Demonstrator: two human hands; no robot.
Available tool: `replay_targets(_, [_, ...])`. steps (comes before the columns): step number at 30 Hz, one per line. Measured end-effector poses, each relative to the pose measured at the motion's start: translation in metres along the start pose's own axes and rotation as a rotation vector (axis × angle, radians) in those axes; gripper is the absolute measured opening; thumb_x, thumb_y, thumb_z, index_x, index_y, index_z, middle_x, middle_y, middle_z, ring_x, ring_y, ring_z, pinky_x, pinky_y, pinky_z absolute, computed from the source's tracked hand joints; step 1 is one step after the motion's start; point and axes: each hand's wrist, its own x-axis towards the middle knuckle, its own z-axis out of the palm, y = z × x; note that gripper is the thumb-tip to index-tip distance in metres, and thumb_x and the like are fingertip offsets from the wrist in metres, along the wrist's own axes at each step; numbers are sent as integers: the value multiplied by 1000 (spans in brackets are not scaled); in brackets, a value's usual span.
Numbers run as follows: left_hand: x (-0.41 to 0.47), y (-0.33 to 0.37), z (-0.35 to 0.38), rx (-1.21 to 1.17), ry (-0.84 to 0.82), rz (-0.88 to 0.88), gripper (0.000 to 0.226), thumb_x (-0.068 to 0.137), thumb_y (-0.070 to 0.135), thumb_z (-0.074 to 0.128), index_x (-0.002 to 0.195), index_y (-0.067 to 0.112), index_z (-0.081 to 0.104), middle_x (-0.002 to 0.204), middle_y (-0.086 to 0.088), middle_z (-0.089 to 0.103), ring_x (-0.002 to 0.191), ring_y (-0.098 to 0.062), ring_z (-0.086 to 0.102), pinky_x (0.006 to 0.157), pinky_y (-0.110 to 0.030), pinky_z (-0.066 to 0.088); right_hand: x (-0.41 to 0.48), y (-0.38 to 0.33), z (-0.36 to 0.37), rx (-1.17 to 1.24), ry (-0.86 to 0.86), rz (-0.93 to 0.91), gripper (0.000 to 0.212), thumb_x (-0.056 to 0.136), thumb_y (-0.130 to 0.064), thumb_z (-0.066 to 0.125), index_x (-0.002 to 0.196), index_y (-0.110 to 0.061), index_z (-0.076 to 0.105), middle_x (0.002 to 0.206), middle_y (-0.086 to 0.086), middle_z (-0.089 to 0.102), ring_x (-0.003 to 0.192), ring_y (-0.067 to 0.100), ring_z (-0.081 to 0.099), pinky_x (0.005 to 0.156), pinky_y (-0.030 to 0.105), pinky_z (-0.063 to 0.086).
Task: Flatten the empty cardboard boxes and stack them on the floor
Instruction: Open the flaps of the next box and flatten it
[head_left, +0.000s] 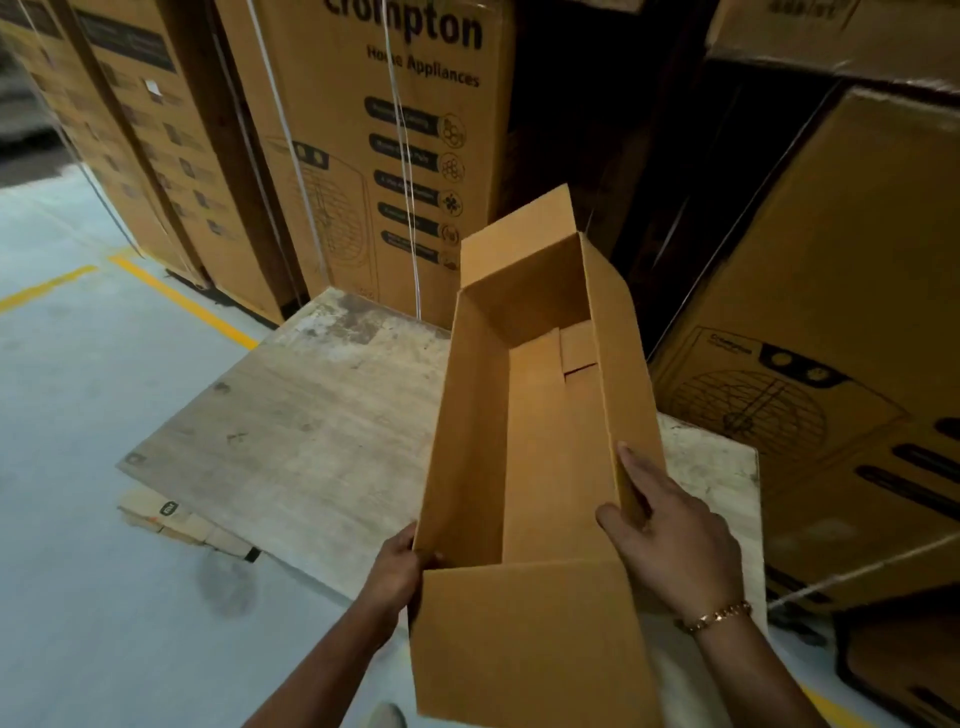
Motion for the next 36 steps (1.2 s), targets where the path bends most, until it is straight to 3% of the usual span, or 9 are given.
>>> replay_targets(5, [31,-7,-25,-43,27,-65,32,91,1,60,104,26,75,89,1,79,84,-27,75,80,-47,61,7,-60,11,-117,-58,-48,77,85,-82,26,153,-46,18,162,-20,16,139,13,40,104,33,45])
replay_targets(11, [49,-19,-57,26,59,-130,12,93,26,65,93,20,75,96,-9,76,89,-30,71,89,-52,57,10,-101,38,-80,4,-158,65,88,-79,29,143,-47,43,154,-28,28,141,5,34,106,26,36])
replay_targets(14, [36,6,-71,-13,112,-37,38,102,51,47,102,22,71,101,2,71,101,-20,65,87,-40,48,12,-123,58,-34,-8,-250,67,89,-77,24,140,-42,49,154,-26,33,143,0,27,111,30,30])
replay_targets(18, [-4,59,-79,-190,-97,117,48,103,53,36,109,25,74,103,3,77,97,-17,72,88,-37,52,15,-142,80,184,-37,-253,86,87,-77,-4,135,-39,56,149,-25,42,141,-9,26,113,36,32])
replay_targets(24, [-18,94,-80,-167,-206,215,24,99,24,59,119,17,70,109,-3,77,100,-20,73,78,-27,55,16,-115,68,621,225,-80,54,95,-46,27,144,-33,44,146,-22,37,137,-2,35,116,33,31])
replay_targets(26, [-19,98,-67,-187,-177,186,21,99,19,57,117,15,68,108,-8,77,94,-21,74,71,-27,57,11,-87,69,654,201,108,69,90,-58,44,153,-33,28,156,-14,28,143,12,30,113,38,31])
replay_targets(29, [-23,100,-35,-82,-66,228,32,98,44,56,121,22,65,115,-2,73,105,-21,68,94,-41,54,0,-56,83,825,-28,299,110,70,-69,69,156,-35,10,163,-5,18,145,21,28,112,42,32])
replay_targets(32, [-34,107,-2,73,61,346,54,89,70,53,121,27,64,108,9,71,101,-15,66,92,-42,54,-6,-37,94,966,10,358,98,84,-26,77,158,-28,13,159,3,29,141,26,38,110,43,37])
replay_targets(36, [-45,121,16,76,57,443,31,96,52,59,113,27,66,102,10,72,95,-11,67,86,-34,56,-18,-15,79,1168,96,360,82,75,-32,81,148,-25,43,140,5,58,124,22,58,104,44,48])
